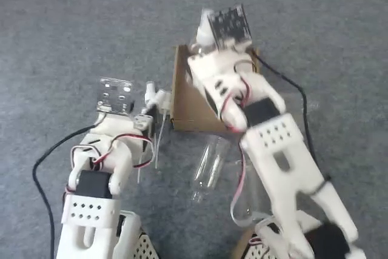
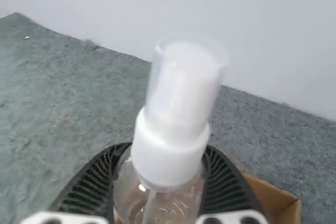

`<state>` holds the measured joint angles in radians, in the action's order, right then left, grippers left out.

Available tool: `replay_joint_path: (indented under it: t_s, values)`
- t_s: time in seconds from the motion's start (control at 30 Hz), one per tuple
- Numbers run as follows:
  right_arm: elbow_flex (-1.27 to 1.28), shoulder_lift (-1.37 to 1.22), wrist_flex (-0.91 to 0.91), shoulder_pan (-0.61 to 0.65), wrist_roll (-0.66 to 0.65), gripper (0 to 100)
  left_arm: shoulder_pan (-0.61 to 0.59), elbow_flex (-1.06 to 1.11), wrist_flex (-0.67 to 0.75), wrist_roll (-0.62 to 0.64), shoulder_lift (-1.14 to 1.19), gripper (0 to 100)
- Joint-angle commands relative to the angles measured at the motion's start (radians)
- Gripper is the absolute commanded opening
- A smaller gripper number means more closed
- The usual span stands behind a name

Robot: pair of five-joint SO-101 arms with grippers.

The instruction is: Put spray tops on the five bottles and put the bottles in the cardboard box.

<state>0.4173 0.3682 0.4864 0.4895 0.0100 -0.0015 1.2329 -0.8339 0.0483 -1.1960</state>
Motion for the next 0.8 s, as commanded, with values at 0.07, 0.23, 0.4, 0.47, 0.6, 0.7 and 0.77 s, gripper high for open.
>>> replay_joint_path:
  t_s: [0.07,0.23,0.4,0.47,0.6,0.7,0.77]
  values:
    - [-0.227,-0.277,-0.143,-0.033,0.005,0.6,-0.037,0.021,0.064,0.066,-0.020,1]
    - [-0.287,-0.452,-0.277,-0.061,0.008,0.6,-0.034,0.024,0.072,0.063,-0.020,1]
    - [-0.301,-0.572,-0.374,-0.073,0.011,0.6,-0.031,0.024,0.072,0.063,-0.020,1]
    - [-0.301,-0.608,-0.400,-0.070,0.011,0.6,-0.031,0.024,0.074,0.063,-0.020,1]
    - [-0.301,-0.662,-0.441,-0.067,0.011,0.6,-0.031,0.024,0.074,0.063,-0.020,1]
    - [-0.301,-0.691,-0.470,-0.067,0.011,0.6,-0.031,0.024,0.074,0.063,-0.020,1]
    - [-0.301,-0.711,-0.483,-0.067,0.011,0.6,-0.031,0.025,0.074,0.063,-0.020,1]
